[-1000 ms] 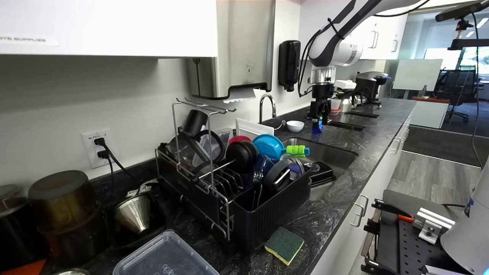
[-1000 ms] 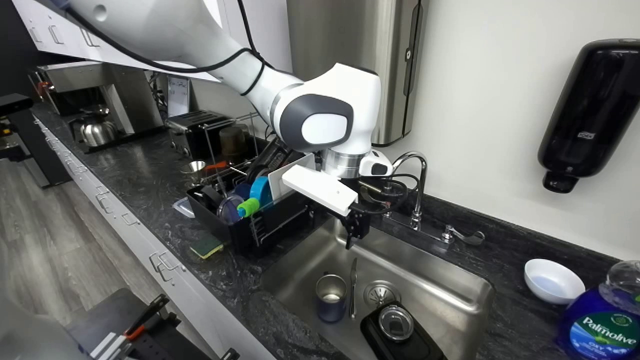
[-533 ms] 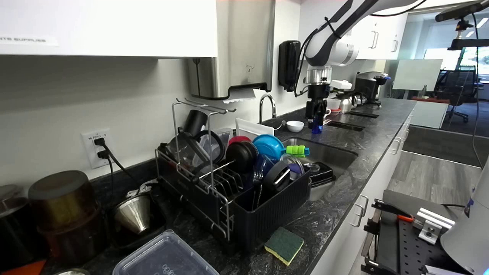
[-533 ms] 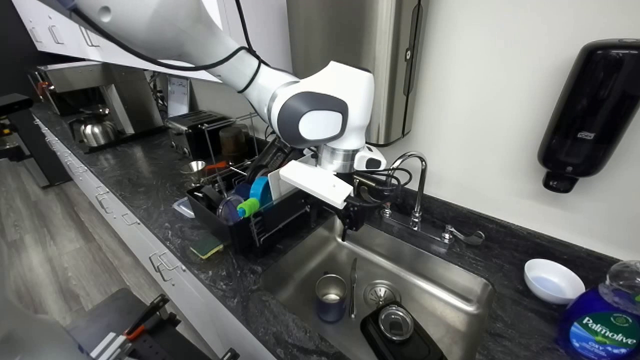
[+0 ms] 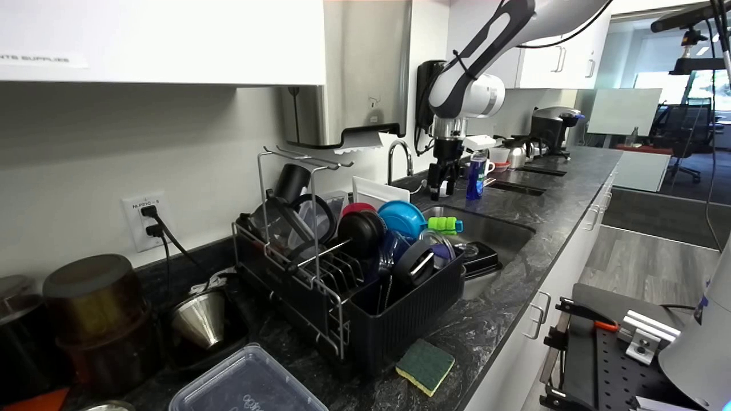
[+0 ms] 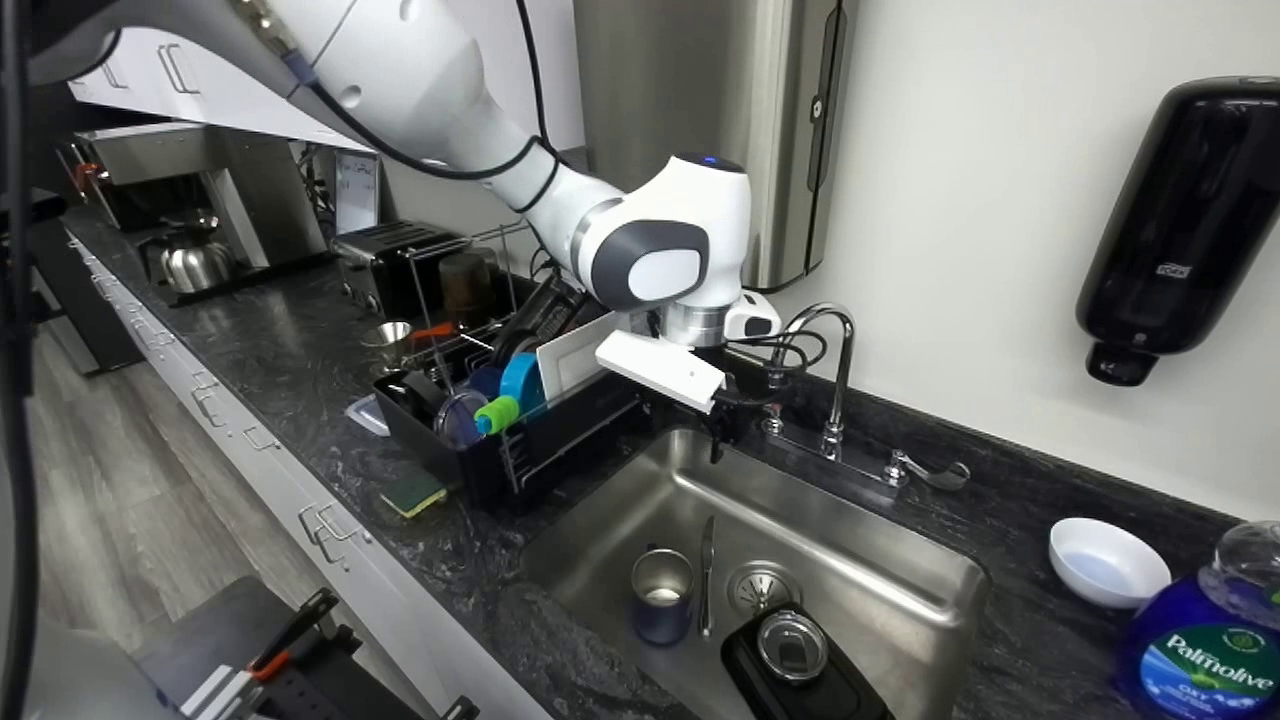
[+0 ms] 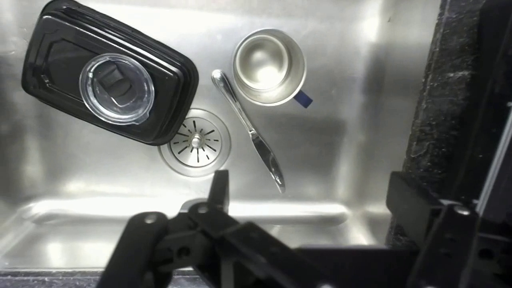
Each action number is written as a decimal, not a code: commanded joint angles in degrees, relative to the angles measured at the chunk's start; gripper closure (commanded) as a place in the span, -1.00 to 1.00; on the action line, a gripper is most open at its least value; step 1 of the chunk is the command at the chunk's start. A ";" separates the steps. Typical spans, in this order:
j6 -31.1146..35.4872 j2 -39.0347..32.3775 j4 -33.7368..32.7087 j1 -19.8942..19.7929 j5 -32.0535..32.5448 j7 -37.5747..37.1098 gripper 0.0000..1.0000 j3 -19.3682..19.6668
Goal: Cover the mug in the sink with a lid
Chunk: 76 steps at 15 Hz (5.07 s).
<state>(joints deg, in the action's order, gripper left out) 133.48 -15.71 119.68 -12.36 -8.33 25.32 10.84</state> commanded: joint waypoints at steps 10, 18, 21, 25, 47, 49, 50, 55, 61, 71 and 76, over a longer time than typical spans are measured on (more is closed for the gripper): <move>3.01 -13.51 -7.20 -10.45 -1.14 -0.07 -1.00 -1.40; 3.17 -14.74 -7.93 -9.85 1.16 -2.38 -1.00 -1.26; 2.71 -17.69 -9.78 -10.01 0.66 -1.50 -1.00 -2.90; 2.79 -21.95 -12.05 -8.99 1.76 -2.88 -1.00 -3.95; 4.28 -34.81 -22.06 -13.25 3.10 -5.64 -1.00 -3.57; 4.28 -34.81 -22.16 -13.25 3.09 -5.73 -1.00 -3.57; 4.28 -34.81 -22.16 -13.25 3.09 -5.74 -1.00 -3.57; 7.20 -36.67 -22.40 -13.42 3.51 -4.91 -1.00 -3.83; 13.12 -38.17 -22.12 -14.40 3.47 -4.33 -1.00 -4.43; 14.18 -37.55 -21.74 -15.49 4.51 -4.38 0.37 -4.30; 13.50 -37.43 -21.89 -15.60 4.62 -4.45 0.89 -4.38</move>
<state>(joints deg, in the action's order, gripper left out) 146.41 -52.48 97.71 -26.83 -4.45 20.35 7.44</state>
